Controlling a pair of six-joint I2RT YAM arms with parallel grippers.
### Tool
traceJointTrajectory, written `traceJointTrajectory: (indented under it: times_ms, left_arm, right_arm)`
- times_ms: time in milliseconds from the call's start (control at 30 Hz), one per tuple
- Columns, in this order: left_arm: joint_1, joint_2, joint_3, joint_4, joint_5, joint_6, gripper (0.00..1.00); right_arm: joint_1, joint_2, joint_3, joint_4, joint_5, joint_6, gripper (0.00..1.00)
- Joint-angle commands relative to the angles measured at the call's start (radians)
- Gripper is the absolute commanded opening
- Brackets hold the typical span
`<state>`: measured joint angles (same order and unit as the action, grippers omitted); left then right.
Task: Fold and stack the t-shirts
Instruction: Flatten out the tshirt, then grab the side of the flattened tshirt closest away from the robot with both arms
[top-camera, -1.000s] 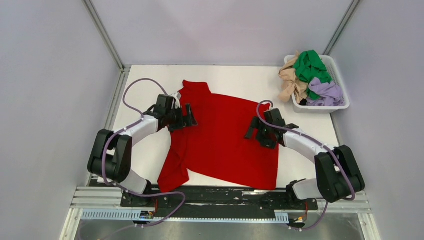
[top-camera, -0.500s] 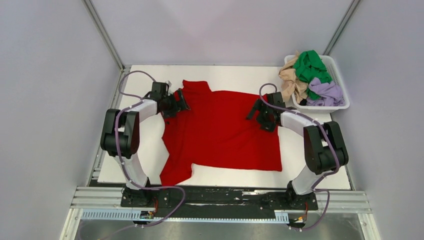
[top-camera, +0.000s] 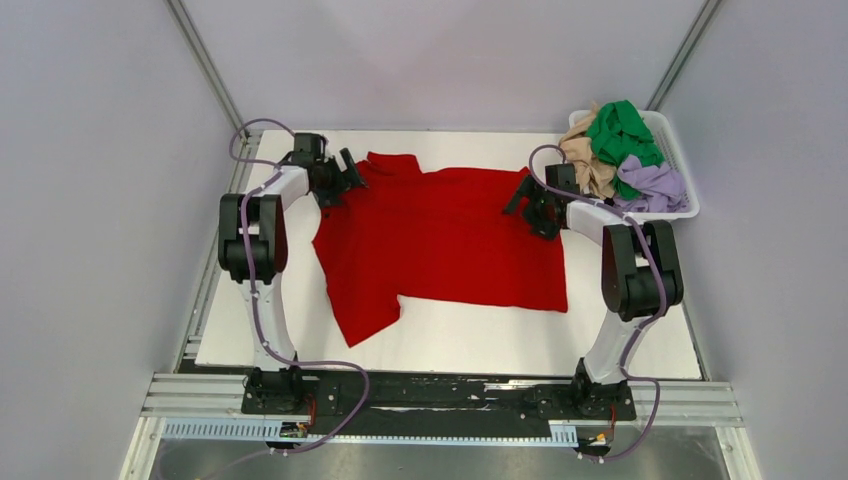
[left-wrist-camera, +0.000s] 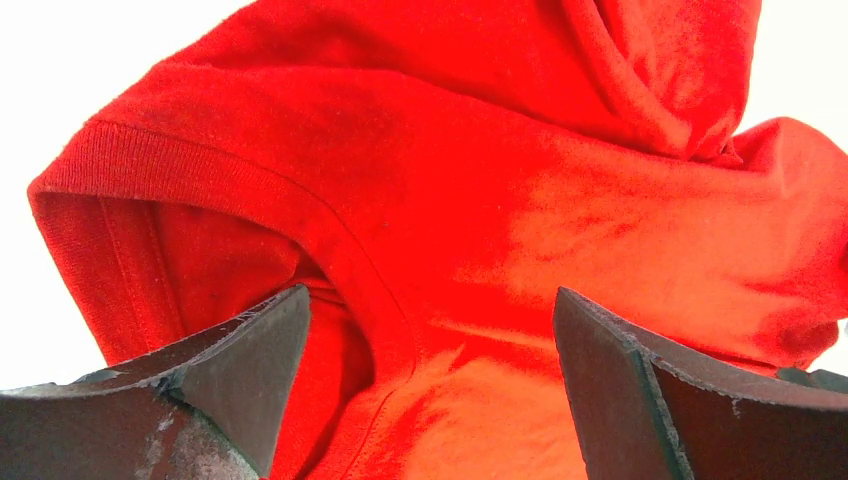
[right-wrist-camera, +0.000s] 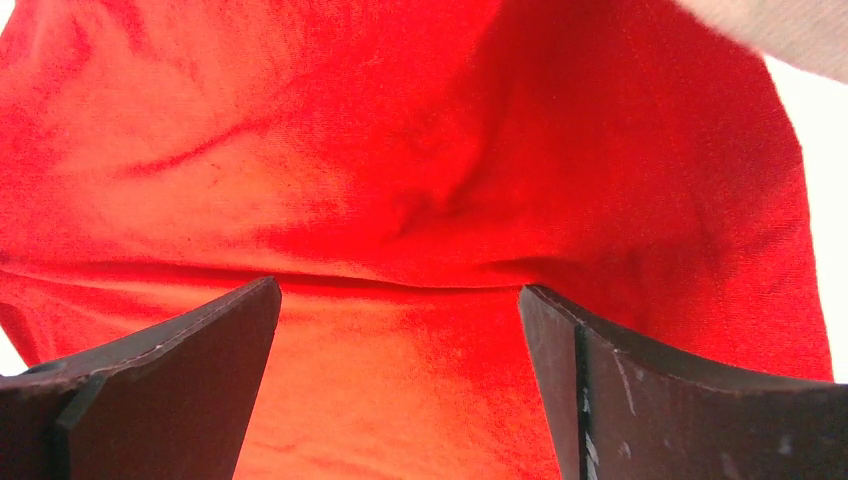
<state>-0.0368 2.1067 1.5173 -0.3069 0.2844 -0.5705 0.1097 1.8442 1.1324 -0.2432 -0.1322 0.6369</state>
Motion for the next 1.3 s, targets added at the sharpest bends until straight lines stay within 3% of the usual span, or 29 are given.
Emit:
traceJointTrajectory:
  times_ms: [0,200,400,567,767,867,1067,1267]
  left_arm:
    - [0.026,0.074,0.107,-0.101,-0.034,0.041,1.00]
    - [0.024,-0.134,0.005,-0.037,0.049,0.045,1.00]
    - [-0.016,-0.502,-0.307,-0.050,0.002,0.054,1.00]
    - [-0.154,-0.761,-0.457,-0.246,-0.146,0.074,1.00]
    - [-0.300,-1.020,-0.653,-0.457,-0.234,-0.015,1.00]
    - [-0.365,-1.056,-0.742,-0.534,-0.237,-0.076,1.00]
    - [-0.471,-1.070,-0.824,-0.532,-0.225,-0.184,0.98]
    - [-0.488,-1.018,-0.894,-0.457,-0.245,-0.224,0.92]
  right_arm:
    - [-0.022,0.004,0.007,-0.012,0.081,-0.077,1.00]
    - [-0.015,-0.205,-0.092,-0.011,0.071,-0.075,1.00]
    - [-0.015,-0.517,-0.312,-0.036,0.079,-0.044,1.00]
    - [-0.023,-0.834,-0.497,-0.074,0.196,0.046,1.00]
    - [-0.027,-1.044,-0.607,-0.134,0.205,0.048,1.00]
    - [-0.028,-1.085,-0.626,-0.170,0.234,0.047,1.00]
    - [-0.027,-1.078,-0.626,-0.209,0.255,0.053,1.00]
    - [-0.027,-1.045,-0.620,-0.216,0.294,0.062,1.00]
